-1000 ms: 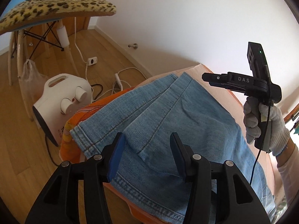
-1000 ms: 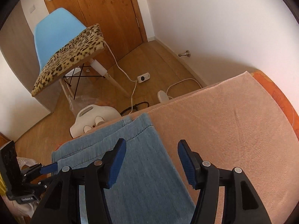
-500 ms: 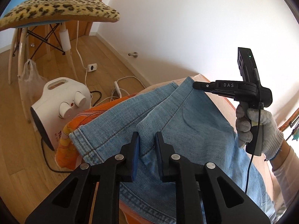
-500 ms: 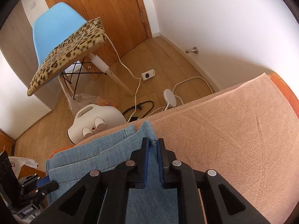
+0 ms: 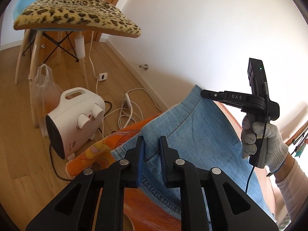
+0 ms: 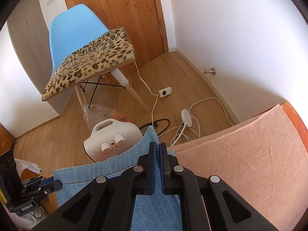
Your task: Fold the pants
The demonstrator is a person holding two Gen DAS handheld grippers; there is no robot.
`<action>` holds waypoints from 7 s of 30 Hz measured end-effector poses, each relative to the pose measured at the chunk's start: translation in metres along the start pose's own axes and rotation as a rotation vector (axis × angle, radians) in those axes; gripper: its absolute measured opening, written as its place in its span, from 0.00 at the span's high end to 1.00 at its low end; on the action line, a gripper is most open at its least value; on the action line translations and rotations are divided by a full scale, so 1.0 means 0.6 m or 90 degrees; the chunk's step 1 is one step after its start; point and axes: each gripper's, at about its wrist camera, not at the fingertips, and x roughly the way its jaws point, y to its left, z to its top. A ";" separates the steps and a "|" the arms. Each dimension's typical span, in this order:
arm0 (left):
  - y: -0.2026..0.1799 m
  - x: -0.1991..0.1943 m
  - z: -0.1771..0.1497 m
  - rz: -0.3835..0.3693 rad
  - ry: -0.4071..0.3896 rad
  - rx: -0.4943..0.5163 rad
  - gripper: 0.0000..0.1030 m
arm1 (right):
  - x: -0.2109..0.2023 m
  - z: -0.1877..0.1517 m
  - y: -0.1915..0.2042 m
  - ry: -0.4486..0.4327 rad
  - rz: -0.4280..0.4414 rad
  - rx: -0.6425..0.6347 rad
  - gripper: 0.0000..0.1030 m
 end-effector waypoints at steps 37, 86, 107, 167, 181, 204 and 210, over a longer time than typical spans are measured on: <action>-0.071 0.022 -0.020 -0.078 0.217 0.153 0.79 | -0.486 -0.502 0.095 0.004 -0.070 0.061 0.62; -0.145 -0.032 -0.068 -0.162 0.294 0.275 0.76 | -0.320 -0.560 0.181 0.115 -0.206 -0.126 1.00; -0.194 -0.018 -0.144 -0.170 0.367 0.453 0.75 | -0.328 -0.580 0.221 0.089 -0.185 -0.093 0.76; -0.417 -0.086 -0.173 -0.345 0.286 0.775 0.74 | -0.866 -1.061 0.002 -0.225 -0.541 0.817 0.33; -0.650 -0.130 -0.464 -0.576 0.394 0.902 0.58 | -0.903 -1.256 -0.062 -0.358 -0.474 1.076 0.32; -0.726 -0.180 -0.645 -0.636 0.390 1.020 0.94 | -0.933 -1.259 -0.071 -0.445 -0.462 1.063 0.98; -0.727 -0.202 -0.625 -0.671 0.403 0.988 0.95 | -0.976 -1.226 -0.033 -0.467 -0.495 1.008 0.99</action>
